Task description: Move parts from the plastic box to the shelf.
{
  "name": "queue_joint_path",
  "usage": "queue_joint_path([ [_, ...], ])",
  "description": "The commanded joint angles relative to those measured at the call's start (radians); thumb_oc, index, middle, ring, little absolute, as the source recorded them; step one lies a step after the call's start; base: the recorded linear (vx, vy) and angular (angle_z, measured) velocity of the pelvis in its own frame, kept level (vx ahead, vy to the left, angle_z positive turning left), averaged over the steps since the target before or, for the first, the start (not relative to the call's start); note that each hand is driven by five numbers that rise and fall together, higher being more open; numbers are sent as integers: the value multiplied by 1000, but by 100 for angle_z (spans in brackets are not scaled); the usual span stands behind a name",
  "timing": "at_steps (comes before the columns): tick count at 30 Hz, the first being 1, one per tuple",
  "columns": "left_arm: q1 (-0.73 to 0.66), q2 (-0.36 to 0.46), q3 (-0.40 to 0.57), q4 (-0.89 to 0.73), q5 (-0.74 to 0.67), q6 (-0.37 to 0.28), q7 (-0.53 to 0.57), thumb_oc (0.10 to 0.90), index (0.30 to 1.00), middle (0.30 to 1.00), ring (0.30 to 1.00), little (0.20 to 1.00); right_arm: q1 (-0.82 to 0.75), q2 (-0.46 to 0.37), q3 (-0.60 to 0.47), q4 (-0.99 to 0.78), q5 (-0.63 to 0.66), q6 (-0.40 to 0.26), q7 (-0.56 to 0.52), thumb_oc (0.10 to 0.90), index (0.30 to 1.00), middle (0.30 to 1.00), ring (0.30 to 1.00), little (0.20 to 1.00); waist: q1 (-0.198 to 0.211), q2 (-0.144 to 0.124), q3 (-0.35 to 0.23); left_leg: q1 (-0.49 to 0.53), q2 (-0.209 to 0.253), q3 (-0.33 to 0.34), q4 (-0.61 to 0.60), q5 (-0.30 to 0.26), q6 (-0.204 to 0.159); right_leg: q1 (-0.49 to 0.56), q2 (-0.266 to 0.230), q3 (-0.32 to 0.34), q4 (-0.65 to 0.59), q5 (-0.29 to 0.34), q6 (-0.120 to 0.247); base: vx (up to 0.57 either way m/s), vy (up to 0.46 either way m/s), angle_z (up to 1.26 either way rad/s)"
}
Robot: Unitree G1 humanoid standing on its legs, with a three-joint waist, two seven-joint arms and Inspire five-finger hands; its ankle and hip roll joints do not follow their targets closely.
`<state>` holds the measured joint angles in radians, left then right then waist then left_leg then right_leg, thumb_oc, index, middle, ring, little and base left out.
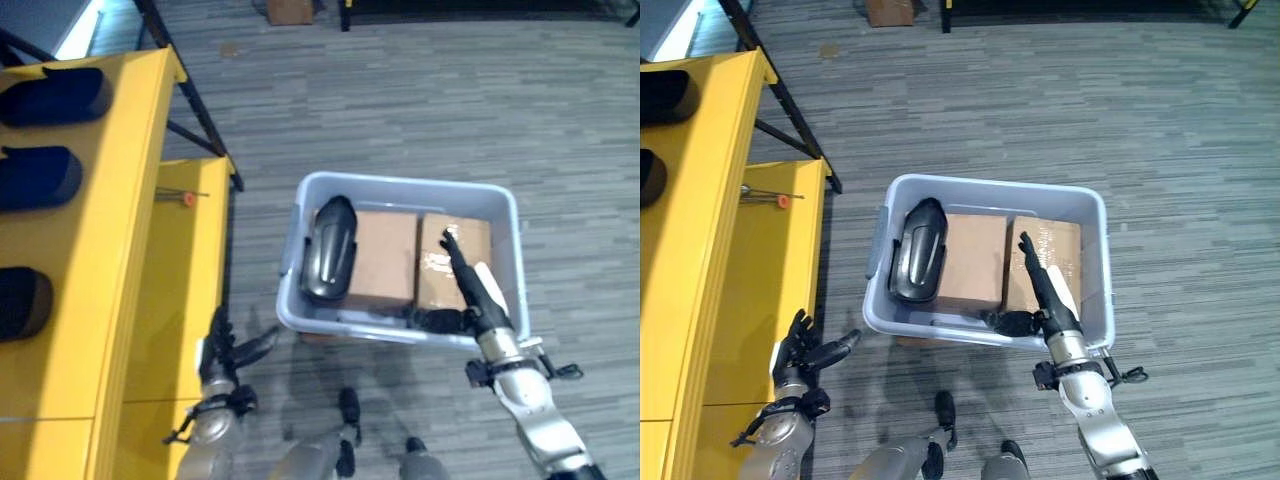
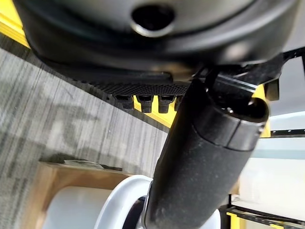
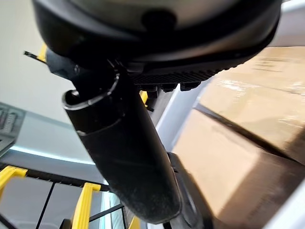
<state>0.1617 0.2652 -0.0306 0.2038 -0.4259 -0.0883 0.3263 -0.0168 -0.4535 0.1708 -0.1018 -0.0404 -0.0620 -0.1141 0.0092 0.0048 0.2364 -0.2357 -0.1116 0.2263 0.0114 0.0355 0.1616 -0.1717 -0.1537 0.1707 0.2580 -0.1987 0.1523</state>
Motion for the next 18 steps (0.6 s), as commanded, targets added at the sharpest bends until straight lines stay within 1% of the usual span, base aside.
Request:
queue_joint_path([
  [1,-34,17,27,-71,8,-72,17,900,1000,1000,1000,1000,-91,-26,-41,-22,-18,-87,-58,900,1000,1000,1000,1000,-20,9,-52,-8,116,-28,-13,28,-137,-52,113,-84,-170,183,-44,59,-49,-74],
  [2,-34,13,29,-70,7,-73,17,900,1000,1000,1000,1000,-99,-25,-40,-24,-13,-90,-60,900,1000,1000,1000,1000,-30,8,-39,11,118,-30,-17,25,-142,-81,111,-99,-202,206,-47,54,-31,-41],
  [3,-35,12,30,-70,7,-73,17,900,1000,1000,1000,1000,-100,-25,-39,-24,-13,-90,-60,900,1000,1000,1000,1000,-33,9,-35,15,118,-34,-18,24,-142,-73,111,-102,-208,207,-47,54,-56,-11],
  [4,-36,11,22,-58,12,-68,21,900,1000,1000,1000,1000,-91,-21,-41,-30,-13,-94,-64,900,1000,1000,1000,1000,-52,7,-25,31,121,-48,-15,18,-146,-83,127,-64,-204,210,-49,72,-93,17],
  [5,-32,2,16,-49,12,-66,10,900,1000,1000,1000,1000,-66,-24,-49,-43,-7,-95,-54,900,1000,1000,1000,1000,-54,2,-24,42,114,-54,-8,18,-149,-39,114,-68,-214,200,-62,70,-93,25],
  [6,-32,2,16,-50,12,-67,10,900,1000,1000,1000,1000,-65,-25,-50,-43,-7,-94,-54,900,1000,1000,1000,1000,-54,2,-24,42,114,-55,-8,18,-149,-36,113,-68,-217,202,-62,54,-116,40],
  [7,-23,-14,16,-59,12,-69,11,900,1000,1000,1000,1000,-59,-36,-54,-52,-12,-95,-53,900,1000,1000,1000,1000,-53,5,-35,43,115,-58,-30,24,-155,-25,110,-88,-242,206,-67,9,-62,52],
  [9,-15,-21,15,-64,12,-66,9,900,1000,1000,1000,1000,-52,-40,-58,-57,-9,-96,-49,900,1000,1000,1000,1000,-57,9,-40,45,117,-62,-36,28,-156,-16,111,-95,-249,205,-70,22,-88,37],
  [14,5,-35,1,-65,20,-53,-11,900,1000,1000,1000,1000,-22,-52,-74,-62,1,-96,-43,900,1000,1000,1000,1000,-69,27,-50,60,125,-81,-45,37,-168,4,123,-105,-234,175,-91,37,-105,20],
  [17,12,-35,-4,-71,27,-49,-21,900,1000,1000,1000,1000,-4,-59,-80,-67,3,-95,-37,900,1000,1000,1000,1000,-71,39,-55,71,132,-93,-61,52,-180,19,132,-115,-234,162,-103,24,-114,21],
  [18,12,-35,-4,-71,27,-49,-21,900,1000,1000,1000,1000,-3,-59,-80,-67,3,-95,-37,900,1000,1000,1000,1000,-72,39,-54,71,132,-94,-61,53,-181,20,132,-116,-234,162,-103,9,-144,11],
])
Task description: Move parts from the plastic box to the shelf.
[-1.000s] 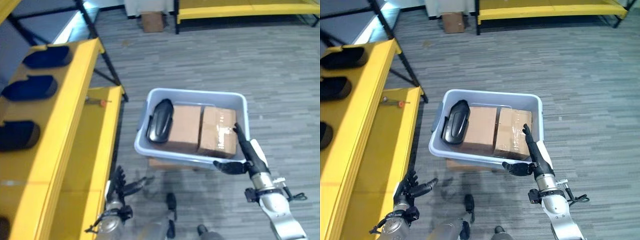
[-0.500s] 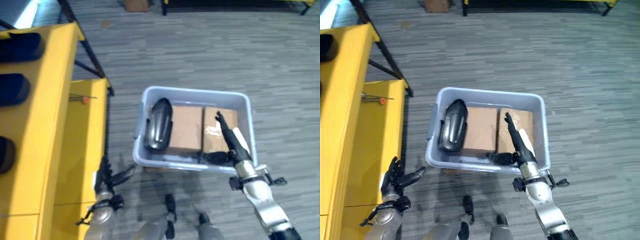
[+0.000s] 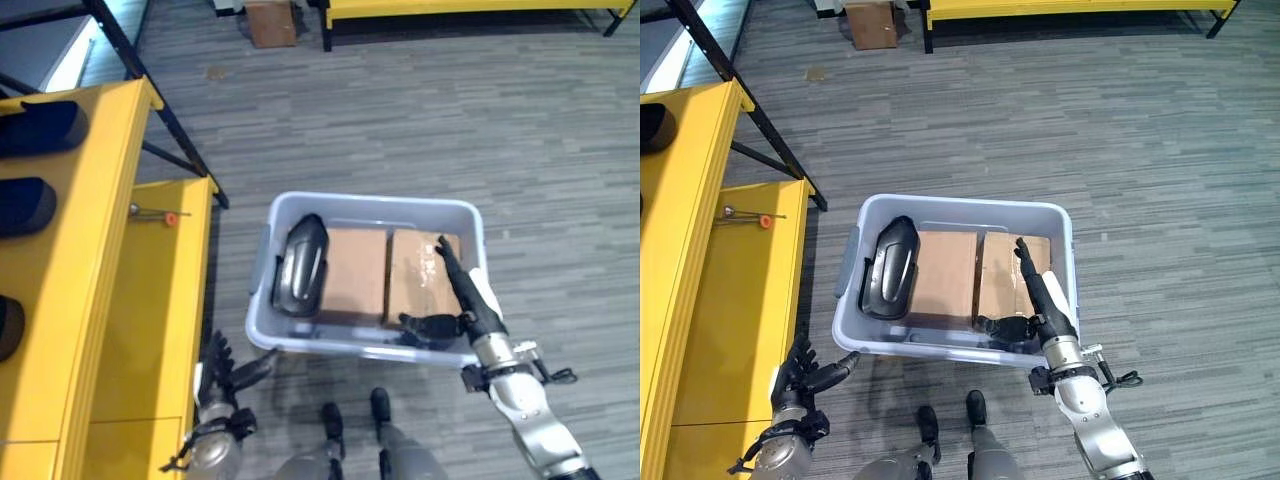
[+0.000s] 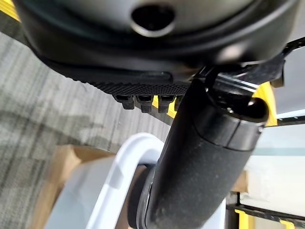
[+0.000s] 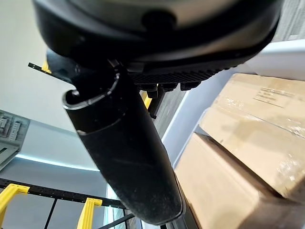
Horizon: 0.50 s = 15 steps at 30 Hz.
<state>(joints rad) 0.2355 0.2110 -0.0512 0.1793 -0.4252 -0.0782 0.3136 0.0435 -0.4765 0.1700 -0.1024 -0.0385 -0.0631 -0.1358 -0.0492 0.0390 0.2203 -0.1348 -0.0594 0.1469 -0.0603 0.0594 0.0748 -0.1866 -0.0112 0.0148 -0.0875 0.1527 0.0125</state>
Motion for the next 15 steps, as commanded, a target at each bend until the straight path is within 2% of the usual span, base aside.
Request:
queue_joint_path([
  [1,-59,18,17,-47,26,-57,-10,900,1000,1000,1000,1000,-60,-38,-79,-66,2,-93,-13,900,1000,1000,1000,1000,-13,10,-38,-27,82,-22,11,33,-98,42,-9,34,114,-195,33,-1,-100,5],
  [6,-56,9,24,-47,16,-58,-9,900,1000,1000,1000,1000,-74,-53,-72,-75,3,-95,-7,900,1000,1000,1000,1000,-11,20,-24,-41,86,-44,53,34,-110,46,-4,16,133,-210,19,-41,-129,9],
  [7,-57,6,24,-51,12,-60,-13,900,1000,1000,1000,1000,-86,-70,-74,-81,11,-98,-7,900,1000,1000,1000,1000,-5,14,5,-86,76,-60,157,25,-123,46,-15,6,148,-214,9,-121,-155,19],
  [8,-57,4,24,-52,8,-62,-17,900,1000,1000,1000,1000,-92,-77,-75,-80,15,-101,-6,900,1000,1000,1000,1000,0,8,18,-109,61,-97,210,17,-128,43,-19,2,158,-214,5,-160,-182,39],
  [10,-54,3,25,-55,2,-63,-19,900,1000,1000,1000,1000,-111,-81,-64,-64,18,-102,-10,900,1000,1000,1000,1000,19,-10,44,-125,25,-220,259,6,-136,33,-17,17,180,-214,0,-107,-70,62],
  [11,-53,1,27,-56,1,-60,-23,900,1000,1000,1000,1000,-111,-80,-67,-59,20,-101,-11,900,1000,1000,1000,1000,14,-17,40,-132,47,-209,235,4,-131,30,-23,16,174,-210,4,-66,-40,26],
  [12,-52,-3,21,-56,0,-55,-21,900,1000,1000,1000,1000,-106,-73,-77,-57,23,-103,-21,900,1000,1000,1000,1000,3,-24,36,-135,110,-176,200,20,-131,35,-36,11,167,-211,13,-44,-21,-4],
  [14,-62,6,10,-54,5,-52,-22,900,1000,1000,1000,1000,-94,-69,-104,-58,23,-104,-42,900,1000,1000,1000,1000,-8,-17,20,-147,187,-137,110,101,-149,29,-45,-16,155,-213,19,-20,33,33],
  [15,-65,7,7,-49,8,-52,-19,900,1000,1000,1000,1000,-91,-68,-111,-57,18,-104,-51,900,1000,1000,1000,1000,-11,-11,18,-138,201,-135,82,114,-155,24,-49,-23,156,-216,24,46,158,67],
])
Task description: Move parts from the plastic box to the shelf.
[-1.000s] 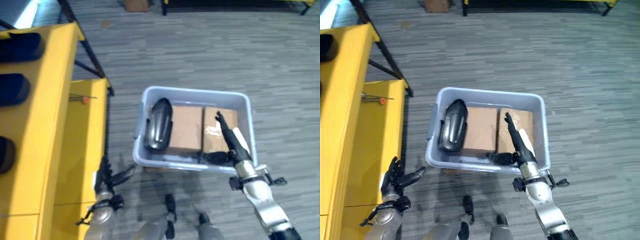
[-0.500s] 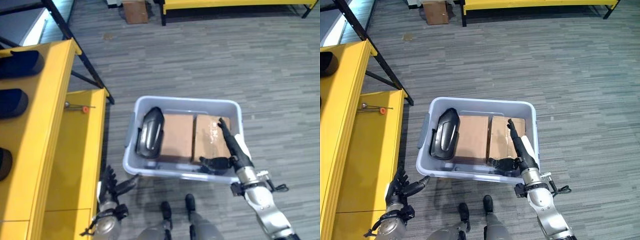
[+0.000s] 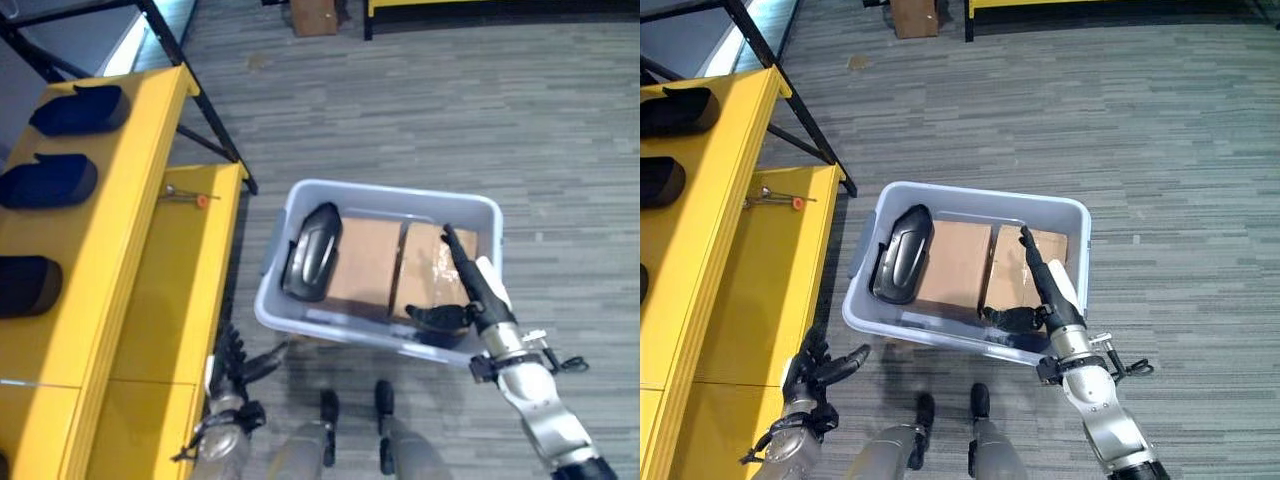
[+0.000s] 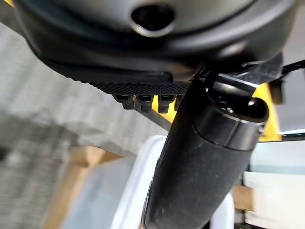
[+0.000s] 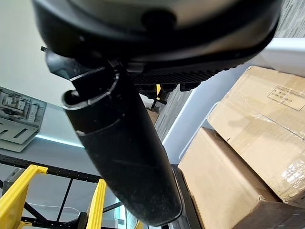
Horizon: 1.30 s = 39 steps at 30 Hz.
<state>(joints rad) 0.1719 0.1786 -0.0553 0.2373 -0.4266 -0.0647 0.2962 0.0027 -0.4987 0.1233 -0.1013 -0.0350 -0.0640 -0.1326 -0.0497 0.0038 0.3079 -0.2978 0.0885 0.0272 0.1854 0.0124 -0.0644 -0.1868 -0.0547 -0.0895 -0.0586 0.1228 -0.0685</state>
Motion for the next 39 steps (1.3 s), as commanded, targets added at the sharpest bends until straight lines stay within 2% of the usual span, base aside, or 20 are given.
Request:
queue_joint_path([
  [1,-2,41,16,-103,4,-68,1,900,1000,1000,1000,1000,-51,-42,-57,-59,14,-102,-51,900,1000,1000,1000,1000,-9,35,-71,63,54,-36,-206,137,-12,18,1,91,139,-199,111,77,223,50],
  [3,-3,41,19,-99,9,-70,1,900,1000,1000,1000,1000,-53,-40,-50,-57,10,-99,-47,900,1000,1000,1000,1000,-9,54,-79,75,57,-10,-238,149,-21,20,4,111,128,-185,116,76,201,2],
  [4,-3,41,19,-98,9,-70,1,900,1000,1000,1000,1000,-53,-40,-50,-58,10,-98,-47,900,1000,1000,1000,1000,-7,54,-79,77,57,-8,-239,150,-21,20,5,113,126,-184,117,58,163,-43],
  [8,0,52,26,-103,27,-81,0,900,1000,1000,1000,1000,-48,-19,-57,-68,12,-98,-47,900,1000,1000,1000,1000,-2,64,-88,103,30,47,-244,127,-15,50,-41,120,70,-161,138,79,223,-44],
  [15,-5,72,39,-107,34,-87,9,900,1000,1000,1000,1000,-50,5,-43,-58,-5,-90,-49,900,1000,1000,1000,1000,5,42,-105,100,7,109,-230,89,1,44,-86,143,16,-121,171,48,138,-8],
  [20,-7,85,41,-118,44,-85,12,900,1000,1000,1000,1000,-52,-10,-59,-70,-42,-87,-57,900,1000,1000,1000,1000,1,21,-100,70,2,123,-215,81,5,21,-99,138,5,-110,180,32,42,-3],
  [24,0,91,49,-131,47,-83,8,900,1000,1000,1000,1000,-110,-97,-89,-88,-128,-77,-79,900,1000,1000,1000,1000,8,3,-89,60,6,126,-227,90,5,5,-94,133,8,-110,180,7,4,-1],
  [27,4,102,52,-140,41,-87,-2,900,1000,1000,1000,1000,-200,-221,-94,-69,-199,-73,-98,900,1000,1000,1000,1000,21,-13,-76,53,10,124,-238,100,0,-6,-90,123,8,-109,181,-14,-23,-1],
  [28,3,101,53,-140,41,-87,-2,900,1000,1000,1000,1000,-204,-223,-92,-66,-199,-74,-99,900,1000,1000,1000,1000,20,-12,-75,53,10,124,-239,101,0,-6,-90,123,9,-109,181,-33,-33,4],
  [31,1,119,45,-135,29,-90,-13,900,1000,1000,1000,1000,-276,-353,-60,-28,-281,-52,-87,900,1000,1000,1000,1000,37,-23,-53,43,11,116,-239,107,-3,-17,-87,112,16,-109,181,-25,-20,2],
  [32,1,118,46,-135,29,-90,-13,900,1000,1000,1000,1000,-280,-355,-57,-25,-281,-53,-89,900,1000,1000,1000,1000,35,-21,-52,42,12,116,-238,107,-3,-17,-86,112,17,-109,181,0,0,0],
  [34,-5,131,34,-136,23,-93,-16,900,1000,1000,1000,1000,-356,-443,-1,1,-327,-47,-71,900,1000,1000,1000,1000,48,-28,-28,27,11,106,-230,110,-6,-27,-85,103,31,-113,179,-48,-31,12],
  [35,-6,130,35,-135,23,-94,-16,900,1000,1000,1000,1000,-361,-443,3,5,-327,-48,-72,900,1000,1000,1000,1000,46,-28,-27,26,11,106,-229,110,-6,-28,-85,102,32,-113,179,-59,-50,12],
  [36,-9,135,27,-134,18,-94,-17,900,1000,1000,1000,1000,-407,-486,46,28,-362,-37,-53,900,1000,1000,1000,1000,59,-30,-14,15,10,99,-227,114,-8,-36,-85,93,41,-115,177,-28,-25,10],
  [38,-10,134,27,-135,17,-94,-16,900,1000,1000,1000,1000,-421,-495,58,36,-366,-36,-52,900,1000,1000,1000,1000,60,-28,-10,12,10,97,-226,115,-9,-39,-85,89,45,-117,177,-25,-26,12],
  [39,-14,139,17,-135,16,-93,-17,900,1000,1000,1000,1000,-464,-536,105,58,-403,-30,-33,900,1000,1000,1000,1000,71,-27,4,2,8,92,-223,119,-10,-47,-84,80,55,-120,175,-28,-21,12],
])
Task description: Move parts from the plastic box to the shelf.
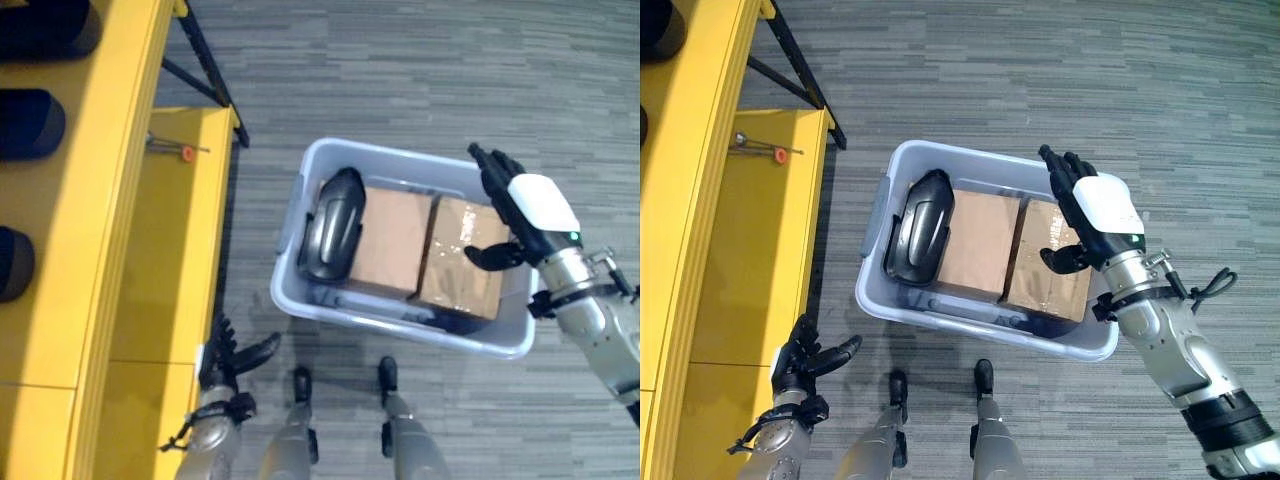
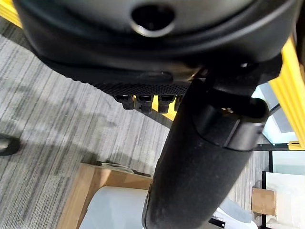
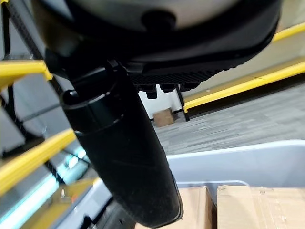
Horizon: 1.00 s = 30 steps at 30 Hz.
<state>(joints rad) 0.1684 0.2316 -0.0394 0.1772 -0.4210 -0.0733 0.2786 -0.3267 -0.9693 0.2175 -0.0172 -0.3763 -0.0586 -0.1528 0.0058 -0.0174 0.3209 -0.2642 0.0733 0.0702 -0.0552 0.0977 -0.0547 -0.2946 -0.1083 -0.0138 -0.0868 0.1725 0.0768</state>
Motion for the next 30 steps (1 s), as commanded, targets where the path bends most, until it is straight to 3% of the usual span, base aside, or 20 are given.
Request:
queue_joint_path([
  [1,-11,86,-1,-75,10,-85,0,900,1000,1000,1000,1000,-151,-81,27,-19,-75,-37,-11,900,1000,1000,1000,1000,17,-4,-3,-35,23,46,18,36,-19,57,-30,2,88,-171,29,-32,-17,15],
  [6,-13,93,-5,-72,7,-84,3,900,1000,1000,1000,1000,-236,-151,115,13,-153,-33,9,900,1000,1000,1000,1000,26,-1,12,-41,21,40,0,47,-23,47,-27,-10,91,-172,32,-4,-2,11],
  [14,-26,115,-20,-74,-1,-89,16,900,1000,1000,1000,1000,-464,-244,353,80,-295,-29,44,900,1000,1000,1000,1000,53,-5,44,-64,19,22,-11,57,-23,26,-27,-26,105,-181,32,1,-5,7],
  [23,-44,128,-17,-81,-6,-98,30,900,1000,1000,1000,1000,-630,-243,523,129,-362,-25,63,900,1000,1000,1000,1000,67,-14,72,-96,10,11,1,53,-22,5,-29,-37,113,-184,31,-3,-2,1],
  [30,-59,123,-15,-74,-5,-100,43,900,1000,1000,1000,1000,-686,-229,545,116,-385,-17,51,900,1000,1000,1000,1000,71,-17,85,-112,3,3,3,49,-20,-1,-30,-41,108,-184,32,8,4,7],
])
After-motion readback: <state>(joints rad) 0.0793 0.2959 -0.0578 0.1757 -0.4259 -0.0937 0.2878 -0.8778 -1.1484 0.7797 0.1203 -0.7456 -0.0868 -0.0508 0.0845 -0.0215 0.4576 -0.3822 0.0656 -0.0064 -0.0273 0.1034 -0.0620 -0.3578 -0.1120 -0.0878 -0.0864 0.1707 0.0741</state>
